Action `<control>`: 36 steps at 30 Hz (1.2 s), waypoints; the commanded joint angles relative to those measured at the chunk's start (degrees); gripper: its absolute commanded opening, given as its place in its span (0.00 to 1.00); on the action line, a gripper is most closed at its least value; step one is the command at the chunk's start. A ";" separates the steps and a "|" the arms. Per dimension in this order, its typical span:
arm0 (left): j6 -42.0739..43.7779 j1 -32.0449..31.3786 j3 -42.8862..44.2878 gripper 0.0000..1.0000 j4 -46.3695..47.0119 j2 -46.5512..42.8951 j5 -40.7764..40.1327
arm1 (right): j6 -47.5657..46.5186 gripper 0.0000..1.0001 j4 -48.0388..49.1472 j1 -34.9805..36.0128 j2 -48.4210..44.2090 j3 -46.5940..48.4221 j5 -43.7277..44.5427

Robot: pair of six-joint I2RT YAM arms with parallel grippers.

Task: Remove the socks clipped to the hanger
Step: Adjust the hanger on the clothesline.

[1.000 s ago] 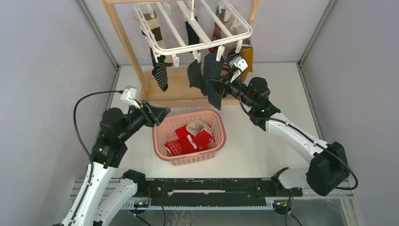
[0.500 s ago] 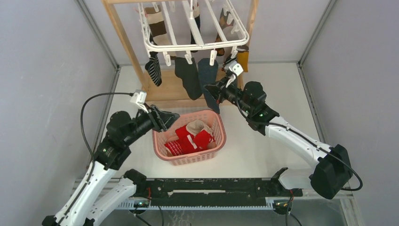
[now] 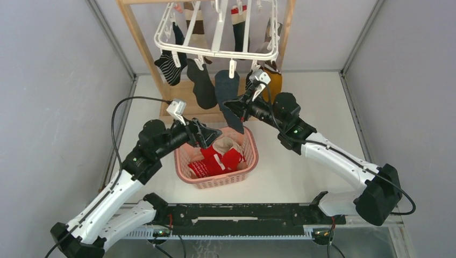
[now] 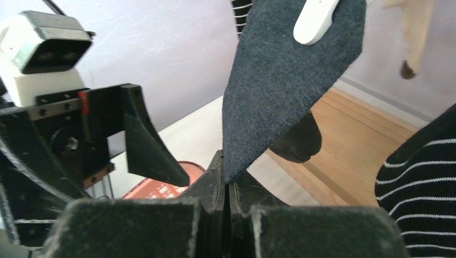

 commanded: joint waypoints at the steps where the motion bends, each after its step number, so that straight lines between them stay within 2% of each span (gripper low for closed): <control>1: 2.94 -0.75 -0.06 1.00 6.52 1.31 0.02 | 3.73 0.00 1.35 0.81 0.71 3.65 -3.28; 7: 4.04 -1.14 -1.15 1.00 13.46 4.27 1.46 | 6.44 0.00 2.63 0.91 1.71 4.75 -5.90; 15: 6.30 -3.28 1.93 1.00 14.34 10.69 -1.74 | 8.93 0.00 4.07 1.23 3.14 5.78 -7.76; 20: 6.35 -4.22 1.37 1.00 15.67 11.59 -5.36 | 9.86 0.00 4.72 1.27 3.64 5.93 -8.23; 30: 4.82 -6.71 -4.80 1.00 31.60 12.29 -6.04 | 10.99 0.00 5.00 1.52 4.49 6.50 -8.62; 34: 4.44 -7.16 -5.92 1.00 34.49 13.67 -5.81 | 11.05 0.00 4.93 1.45 4.44 6.53 -8.64; 36: 4.35 -7.30 -6.63 0.96 35.29 13.51 -6.80 | 10.97 0.00 4.91 1.45 4.40 6.53 -8.64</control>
